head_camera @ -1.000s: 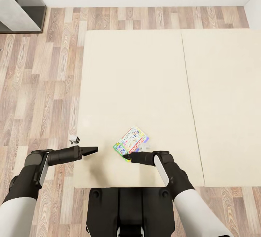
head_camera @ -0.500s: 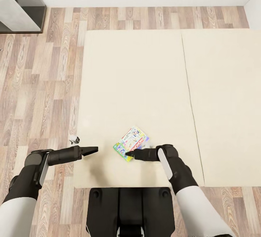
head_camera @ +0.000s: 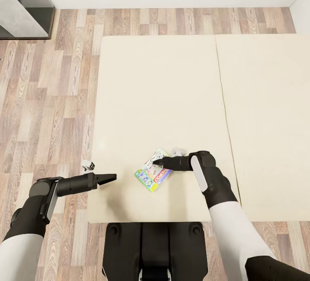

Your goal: Put all the toys in the child's room - the three board games (two on the bed and one on the table), the two jigsaw puzzles on the table, and the tennis ball on the table - inside the toy box on the table in the child's room.

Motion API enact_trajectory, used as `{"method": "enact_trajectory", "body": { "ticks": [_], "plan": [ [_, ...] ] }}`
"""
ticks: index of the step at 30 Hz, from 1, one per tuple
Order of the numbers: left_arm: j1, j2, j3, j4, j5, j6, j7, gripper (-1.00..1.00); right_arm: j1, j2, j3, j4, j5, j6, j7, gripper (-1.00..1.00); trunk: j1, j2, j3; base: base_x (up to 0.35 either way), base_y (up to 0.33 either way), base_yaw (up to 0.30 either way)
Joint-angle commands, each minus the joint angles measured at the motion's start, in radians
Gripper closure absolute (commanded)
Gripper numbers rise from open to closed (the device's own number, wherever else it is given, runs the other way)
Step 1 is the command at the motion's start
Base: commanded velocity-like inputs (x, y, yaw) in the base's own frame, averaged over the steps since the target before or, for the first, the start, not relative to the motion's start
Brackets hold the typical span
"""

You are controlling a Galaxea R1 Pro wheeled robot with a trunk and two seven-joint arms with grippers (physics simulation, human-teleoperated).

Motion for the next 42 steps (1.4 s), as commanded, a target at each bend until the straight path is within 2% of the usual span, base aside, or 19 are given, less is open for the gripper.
{"method": "enact_trajectory", "body": {
  "ticks": [1, 8, 15, 23, 30, 42],
  "plan": [
    [0.0, 0.0, 0.001, -0.001, -0.008, 0.01, -0.007, -1.0, -0.018, 0.0, -0.001, 0.007, -0.002, 0.005, -0.019, -1.0, 0.001, -0.002, -0.001, 0.0, 0.0, 0.0],
    [0.0, 0.0, 0.001, -0.001, -0.008, 0.01, -0.007, -1.0, -0.114, 0.0, -0.003, 0.137, -0.003, -0.016, -0.064, -1.0, 0.001, -0.002, -0.001, 0.0, 0.0, 0.0],
    [0.0, 0.0, 0.002, -0.001, -0.008, 0.01, -0.007, -1.0, -0.184, -0.005, -0.003, 0.27, -0.002, -0.108, -0.07, -1.0, 0.001, -0.002, -0.001, 0.0, 0.0, 0.0],
    [-0.001, 0.0, 0.003, -0.001, -0.007, 0.01, -0.007, -1.0, -0.206, -0.02, -0.007, 0.309, -0.002, -0.155, -0.078, -1.0, 0.001, -0.002, -0.001, 0.0, 0.0, 0.0],
    [-0.001, 0.0, 0.003, -0.001, -0.006, 0.01, -0.007, -1.0, -0.237, -0.018, -0.008, 0.312, -0.004, -0.144, -0.148, -1.0, 0.001, -0.002, -0.001, 0.0, 0.0, 0.0],
    [0.0, 0.0, 0.003, -0.001, -0.006, 0.01, -0.007, -1.0, -0.276, -0.012, -0.008, 0.312, -0.007, -0.141, -0.17, -1.0, 0.001, -0.002, -0.001, 0.0, 0.0, 0.0]
  ]
}}
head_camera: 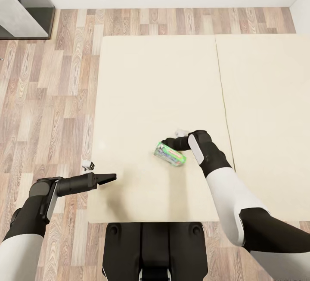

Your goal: Put all the toys in the child's room - the three board games (two on the bed and one on the table), the two jigsaw puzzles on the table, and the tennis ball on the table - inside the toy box on the table in the child's room.

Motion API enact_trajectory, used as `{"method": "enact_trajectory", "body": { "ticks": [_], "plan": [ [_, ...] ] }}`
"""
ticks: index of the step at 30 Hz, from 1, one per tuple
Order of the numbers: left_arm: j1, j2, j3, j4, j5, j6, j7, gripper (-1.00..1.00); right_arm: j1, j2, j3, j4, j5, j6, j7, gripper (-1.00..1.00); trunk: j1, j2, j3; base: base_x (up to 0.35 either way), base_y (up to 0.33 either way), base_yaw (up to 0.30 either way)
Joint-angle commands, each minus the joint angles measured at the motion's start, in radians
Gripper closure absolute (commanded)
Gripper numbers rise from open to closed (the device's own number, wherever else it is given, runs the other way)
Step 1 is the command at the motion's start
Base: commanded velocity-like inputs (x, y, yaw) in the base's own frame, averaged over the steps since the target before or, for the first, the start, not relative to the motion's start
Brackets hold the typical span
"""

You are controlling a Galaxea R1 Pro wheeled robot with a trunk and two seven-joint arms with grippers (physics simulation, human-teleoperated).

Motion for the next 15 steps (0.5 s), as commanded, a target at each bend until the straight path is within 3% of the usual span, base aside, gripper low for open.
{"method": "enact_trajectory", "body": {
  "ticks": [1, 15],
  "plan": [
    [0.0, 0.0, 0.001, -0.001, -0.008, 0.01, -0.007, -1.0, -0.001, 0.0, 0.0, 0.0, 0.0, 0.004, 0.0, -1.0, 0.001, -0.002, -0.001, 0.0, 0.0, 0.0],
    [0.0, 0.0, 0.001, -0.001, -0.006, 0.01, -0.007, -1.0, -0.006, -0.003, 0.0, 0.031, 0.004, 0.01, -0.01, -1.0, 0.001, -0.002, -0.001, 0.0, 0.0, 0.0]
  ]
}}
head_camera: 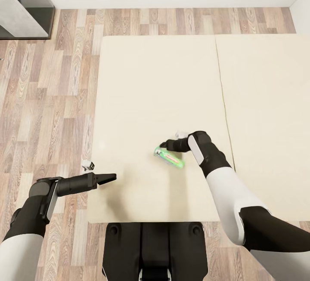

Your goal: Put all the toys in the child's room - the three board games (two on the bed and one on the table), the two jigsaw puzzles on the table, and the tennis ball on the table - inside the toy box on the table in the child's room.

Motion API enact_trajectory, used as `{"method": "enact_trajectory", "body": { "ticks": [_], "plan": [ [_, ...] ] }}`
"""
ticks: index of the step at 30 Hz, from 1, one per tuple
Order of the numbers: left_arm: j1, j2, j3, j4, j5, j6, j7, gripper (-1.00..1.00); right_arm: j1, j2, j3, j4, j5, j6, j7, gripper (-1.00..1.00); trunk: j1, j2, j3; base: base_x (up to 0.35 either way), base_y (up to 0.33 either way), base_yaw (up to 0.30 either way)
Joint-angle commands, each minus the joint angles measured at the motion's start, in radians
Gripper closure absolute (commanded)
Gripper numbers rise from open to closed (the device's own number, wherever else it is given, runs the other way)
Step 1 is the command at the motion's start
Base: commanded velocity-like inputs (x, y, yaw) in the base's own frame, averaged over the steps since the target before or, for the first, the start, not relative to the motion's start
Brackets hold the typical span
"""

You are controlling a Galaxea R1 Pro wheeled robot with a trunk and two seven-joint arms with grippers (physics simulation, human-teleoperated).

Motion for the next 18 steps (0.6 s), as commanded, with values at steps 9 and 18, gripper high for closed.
{"method": "enact_trajectory", "body": {
  "ticks": [9, 18],
  "plan": [
    [0.0, 0.0, 0.001, -0.001, -0.007, 0.01, -0.007, -1.0, -0.003, 0.007, 0.001, -0.001, -0.001, 0.069, -0.018, -1.0, 0.001, -0.002, -0.001, 0.0, 0.0, 0.0],
    [0.0, 0.0, 0.002, -0.001, -0.007, 0.01, -0.007, -1.0, -0.001, 0.015, 0.007, 0.032, -0.005, 0.11, -0.018, -1.0, 0.001, -0.002, -0.001, 0.0, 0.0, 0.0]
  ]
}}
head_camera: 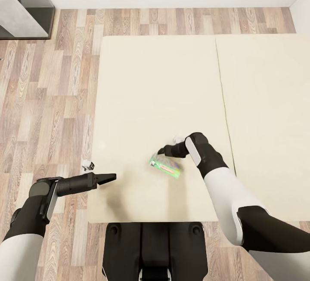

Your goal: Put all the toys in the child's room - the three board games (two on the bed and one on the table), the two jigsaw puzzles on the table, and the tennis ball on the table - inside the toy box on the table in the child's room.

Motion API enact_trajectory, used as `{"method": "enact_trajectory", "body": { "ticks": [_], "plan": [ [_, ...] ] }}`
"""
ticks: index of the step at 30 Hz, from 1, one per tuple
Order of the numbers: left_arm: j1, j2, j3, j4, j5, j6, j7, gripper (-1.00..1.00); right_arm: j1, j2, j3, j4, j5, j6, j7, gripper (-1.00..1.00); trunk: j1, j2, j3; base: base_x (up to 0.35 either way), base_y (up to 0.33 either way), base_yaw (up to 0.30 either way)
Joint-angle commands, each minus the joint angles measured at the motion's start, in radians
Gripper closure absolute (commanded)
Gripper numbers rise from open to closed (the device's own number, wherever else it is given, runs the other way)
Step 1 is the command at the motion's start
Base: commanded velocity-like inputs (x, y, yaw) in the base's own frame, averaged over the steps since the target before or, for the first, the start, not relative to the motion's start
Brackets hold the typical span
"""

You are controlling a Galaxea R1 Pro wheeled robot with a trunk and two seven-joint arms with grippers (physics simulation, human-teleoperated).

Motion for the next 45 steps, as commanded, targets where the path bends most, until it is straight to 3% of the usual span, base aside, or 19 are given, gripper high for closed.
{"method": "enact_trajectory", "body": {
  "ticks": [1, 34, 45],
  "plan": [
    [0.0, 0.0, 0.001, -0.001, -0.007, 0.01, -0.007, -1.0, 0.0, 0.0, 0.001, 0.001, -0.003, 0.005, -0.001, -1.0, 0.001, -0.002, -0.001, 0.0, 0.0, 0.0],
    [0.0, 0.0, 0.0, -0.001, -0.009, 0.009, -0.007, -1.0, 0.001, 0.0, 0.005, 0.028, -0.01, 0.036, 0.004, -1.0, 0.001, -0.002, -0.001, 0.0, 0.0, 0.0],
    [-0.001, 0.0, 0.001, -0.001, -0.008, 0.009, -0.007, -1.0, 0.003, 0.0, 0.004, 0.099, -0.011, 0.017, 0.009, -1.0, 0.001, -0.002, -0.001, 0.0, 0.0, 0.0]
  ]
}}
